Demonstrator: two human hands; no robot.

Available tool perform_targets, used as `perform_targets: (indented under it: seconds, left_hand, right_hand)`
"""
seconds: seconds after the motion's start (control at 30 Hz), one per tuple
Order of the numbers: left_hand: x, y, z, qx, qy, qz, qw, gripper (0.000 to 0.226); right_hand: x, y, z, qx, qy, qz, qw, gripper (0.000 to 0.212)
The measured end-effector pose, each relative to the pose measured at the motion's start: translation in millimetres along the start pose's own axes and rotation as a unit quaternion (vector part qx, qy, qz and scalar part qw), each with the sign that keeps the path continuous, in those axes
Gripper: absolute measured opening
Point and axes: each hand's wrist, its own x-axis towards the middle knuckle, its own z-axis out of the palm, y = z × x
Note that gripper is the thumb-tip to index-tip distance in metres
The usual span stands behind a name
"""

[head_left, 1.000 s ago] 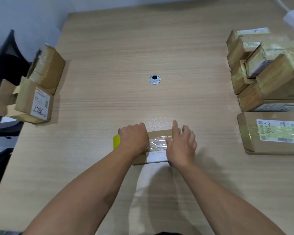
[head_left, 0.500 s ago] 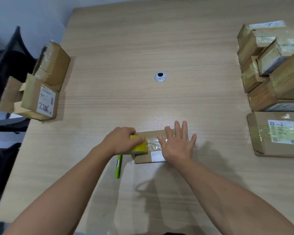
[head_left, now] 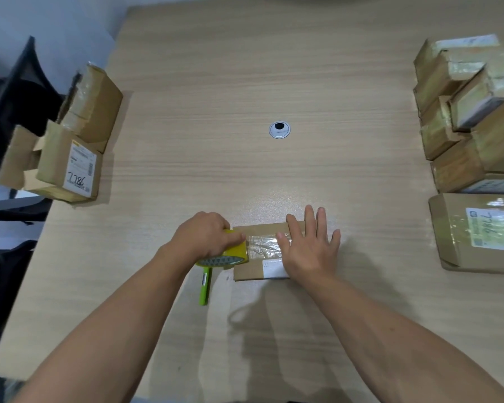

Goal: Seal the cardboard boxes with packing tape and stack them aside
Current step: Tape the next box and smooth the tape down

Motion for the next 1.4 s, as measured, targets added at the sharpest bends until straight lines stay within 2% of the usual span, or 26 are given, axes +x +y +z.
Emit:
perform_targets:
  seconds: [0.2,0.3,0.47,0.6,0.67,0.87,0.97,1.07,1.23,1.4]
  left_hand:
    - [-4.3,13.0,5.2,0.087,0.011,-0.005,0.996,0.045]
    - [1.2,25.9,3.8,0.089,0.016,0.007,0.996,0.042]
    - [9.0,29.8,12.4,0.080,-0.033,-0.034,0.996,0.049]
    - [8.2,33.2,9.7,0.076,-0.031,-0.041,0.996,0.054]
    - [6.3,33.6,7.7,0.057,-0.022,-0.037,0.997,0.058]
    - [-3.9,28.6,-1.0,-0.043,0.044,0.058,0.996,0.056]
    - [-10.2,26.0,-13.8,-0.102,0.031,0.113,0.988,0.052]
    - [-16.8,18.7,-26.3,-0.187,0.020,0.130,0.974,0.052]
    - [-18.7,12.2,-22.2,-0.197,0.031,0.179,0.964,0.038]
    - [-10.3,6.1,-14.1,-0.223,-0.004,0.139,0.965,0.035]
  right_hand:
    - [-2.5,23.3,0.8,0.011,0.023,-0.002,1.000,0.049]
    - [-1.5,35.8,-3.4,0.031,0.015,0.014,0.999,0.046]
    - [-1.5,41.6,-5.6,0.049,0.031,0.010,0.998,0.045]
    - [-2.2,46.7,-1.8,0.105,0.093,0.008,0.990,0.042]
    - [-3.5,49.6,-1.4,0.157,0.141,0.012,0.977,0.047]
    - [-4.9,57.1,-6.5,0.246,0.168,0.013,0.955,0.059]
    - [-5.1,59.1,-9.5,0.282,0.173,0.024,0.943,0.063]
    - [-5.4,63.8,-10.8,0.309,0.180,0.023,0.934,0.066]
    - [-7.1,69.3,-9.7,0.312,0.170,0.009,0.935,0.062]
    - [-4.9,69.6,-8.8,0.279,0.149,0.002,0.949,0.042]
